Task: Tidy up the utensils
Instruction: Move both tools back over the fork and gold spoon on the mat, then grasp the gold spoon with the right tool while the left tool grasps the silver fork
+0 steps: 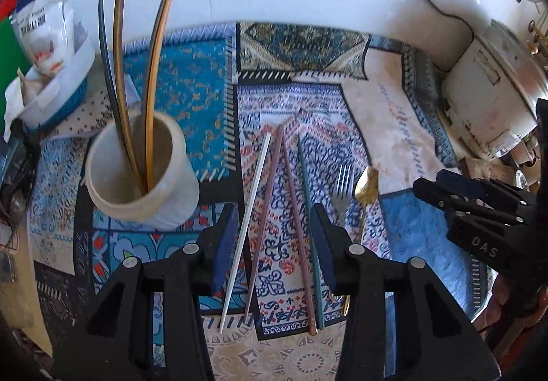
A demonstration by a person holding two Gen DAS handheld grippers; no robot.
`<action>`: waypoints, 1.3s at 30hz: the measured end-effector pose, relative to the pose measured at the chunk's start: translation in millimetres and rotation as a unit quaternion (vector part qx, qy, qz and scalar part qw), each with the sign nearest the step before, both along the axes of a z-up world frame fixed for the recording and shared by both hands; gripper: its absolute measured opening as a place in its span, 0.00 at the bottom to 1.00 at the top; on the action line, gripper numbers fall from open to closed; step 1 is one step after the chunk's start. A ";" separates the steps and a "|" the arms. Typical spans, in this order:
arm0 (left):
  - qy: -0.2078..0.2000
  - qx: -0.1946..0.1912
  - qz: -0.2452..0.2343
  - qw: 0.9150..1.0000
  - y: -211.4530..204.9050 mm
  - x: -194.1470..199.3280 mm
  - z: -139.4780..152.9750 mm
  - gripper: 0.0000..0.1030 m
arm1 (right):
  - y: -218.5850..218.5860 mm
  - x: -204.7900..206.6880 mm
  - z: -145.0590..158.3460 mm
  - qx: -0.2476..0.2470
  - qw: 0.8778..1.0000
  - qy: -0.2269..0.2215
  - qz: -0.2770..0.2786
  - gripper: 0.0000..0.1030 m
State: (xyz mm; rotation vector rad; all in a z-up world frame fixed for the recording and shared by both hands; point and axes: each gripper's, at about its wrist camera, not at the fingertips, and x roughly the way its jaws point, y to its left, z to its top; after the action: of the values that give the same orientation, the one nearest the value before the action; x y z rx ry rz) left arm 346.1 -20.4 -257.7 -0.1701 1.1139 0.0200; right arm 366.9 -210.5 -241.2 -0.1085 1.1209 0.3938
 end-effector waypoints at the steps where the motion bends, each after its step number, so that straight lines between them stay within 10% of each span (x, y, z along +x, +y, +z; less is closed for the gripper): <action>1: 0.007 0.000 0.002 1.000 -0.1 -1.1 -5.6 0.42 | 1.3 0.7 -8.6 -0.003 1.000 0.009 0.003 0.38; 24: 0.056 -0.019 0.044 0.997 15.9 -23.0 -46.1 0.42 | 29.2 17.8 -68.1 -0.033 0.998 0.039 0.029 0.43; 33: 0.056 -0.021 0.026 0.998 4.3 -13.6 -44.8 0.42 | 35.9 24.5 -67.3 -0.011 0.999 0.032 0.039 0.30; 35: 0.057 -0.024 0.018 0.998 -1.9 -8.0 -45.8 0.42 | 35.6 27.5 -66.4 -0.009 0.999 0.034 0.041 0.08; 39: 0.061 -0.028 -0.003 0.998 -18.8 6.9 -49.6 0.42 | 23.4 27.8 -63.2 0.017 0.998 0.049 0.037 0.03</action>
State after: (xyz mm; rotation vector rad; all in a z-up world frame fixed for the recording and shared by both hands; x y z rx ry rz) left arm 353.0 -39.3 -307.3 -0.2181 1.2381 -0.0076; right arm 394.8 -187.1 -304.3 -0.1015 1.2091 0.4874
